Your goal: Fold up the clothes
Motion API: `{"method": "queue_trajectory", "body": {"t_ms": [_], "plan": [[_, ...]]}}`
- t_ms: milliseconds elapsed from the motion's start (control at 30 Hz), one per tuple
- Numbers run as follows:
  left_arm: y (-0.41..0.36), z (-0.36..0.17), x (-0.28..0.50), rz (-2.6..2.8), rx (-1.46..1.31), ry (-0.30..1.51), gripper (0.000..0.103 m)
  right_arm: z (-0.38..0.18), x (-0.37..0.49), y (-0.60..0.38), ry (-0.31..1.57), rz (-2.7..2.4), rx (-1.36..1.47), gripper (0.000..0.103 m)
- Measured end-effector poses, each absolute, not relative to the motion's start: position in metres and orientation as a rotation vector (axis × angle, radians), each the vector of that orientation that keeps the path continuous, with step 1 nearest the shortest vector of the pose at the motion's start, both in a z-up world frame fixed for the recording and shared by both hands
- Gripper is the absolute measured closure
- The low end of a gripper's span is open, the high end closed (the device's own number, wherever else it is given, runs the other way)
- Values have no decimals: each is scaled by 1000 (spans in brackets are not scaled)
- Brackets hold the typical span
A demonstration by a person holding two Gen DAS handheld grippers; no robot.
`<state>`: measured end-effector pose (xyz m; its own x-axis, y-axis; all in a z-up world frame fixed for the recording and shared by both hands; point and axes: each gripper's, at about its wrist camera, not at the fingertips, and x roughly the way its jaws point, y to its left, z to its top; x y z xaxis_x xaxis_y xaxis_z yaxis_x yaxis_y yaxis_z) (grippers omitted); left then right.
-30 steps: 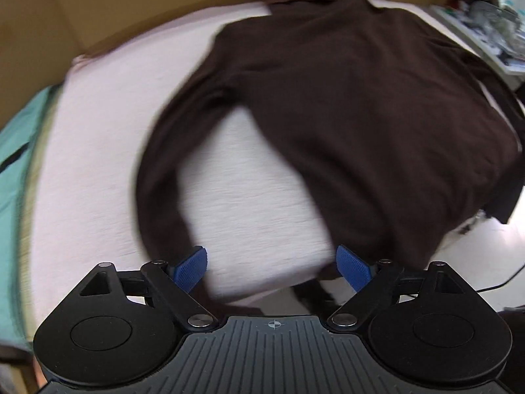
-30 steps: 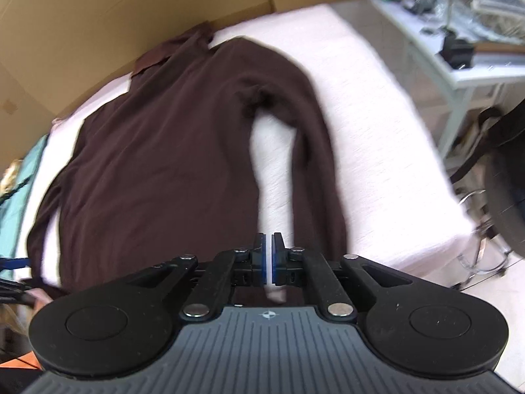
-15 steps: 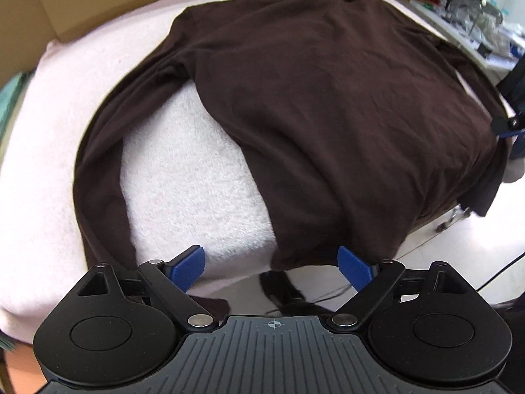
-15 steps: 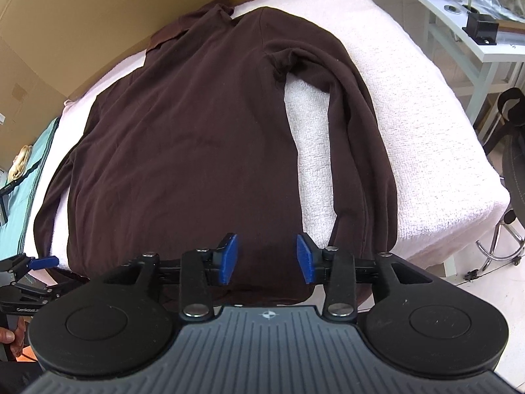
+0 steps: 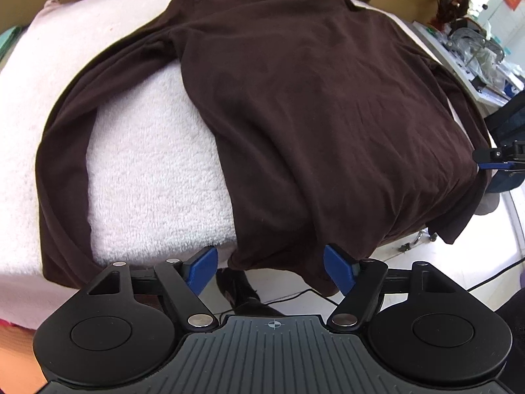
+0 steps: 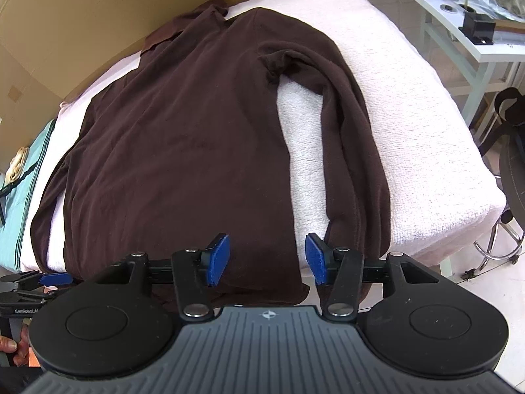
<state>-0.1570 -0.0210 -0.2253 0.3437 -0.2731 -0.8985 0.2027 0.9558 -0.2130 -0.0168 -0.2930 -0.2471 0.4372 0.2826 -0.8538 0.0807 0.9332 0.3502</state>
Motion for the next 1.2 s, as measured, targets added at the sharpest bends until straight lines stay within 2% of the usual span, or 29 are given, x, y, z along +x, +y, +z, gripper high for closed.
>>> {"method": "queue_trajectory", "body": {"t_ms": [167,467,700,733,767,800,867,900,1000,1200], "plan": [[-23,-237,-154,-296,-38,1251,20,-249,-12,-283,1118,141,321,42],[-20,-259,-150,-290,-94,1259,20,-252,-16,-280,1121,178,328,42],[-21,-276,-137,-294,-168,1249,23,-251,-13,-273,1133,186,308,32],[-21,-279,-136,-294,-179,1247,26,-251,-12,-273,1134,188,303,32],[-22,-279,-136,-302,-184,1245,45,-251,-12,-273,1134,189,300,32],[-22,-278,-137,-313,-185,1243,73,-251,-12,-274,1136,190,301,32],[-16,-273,-141,-318,-205,1227,100,-251,-12,-276,1139,191,307,33],[-10,-268,-143,-322,-230,1216,103,-251,-14,-279,1138,186,310,36],[12,-247,-152,-343,-322,1178,103,-249,-19,-288,1130,168,325,42],[36,-221,-157,-355,-368,1154,103,-249,-26,-304,1134,179,390,43]]}}
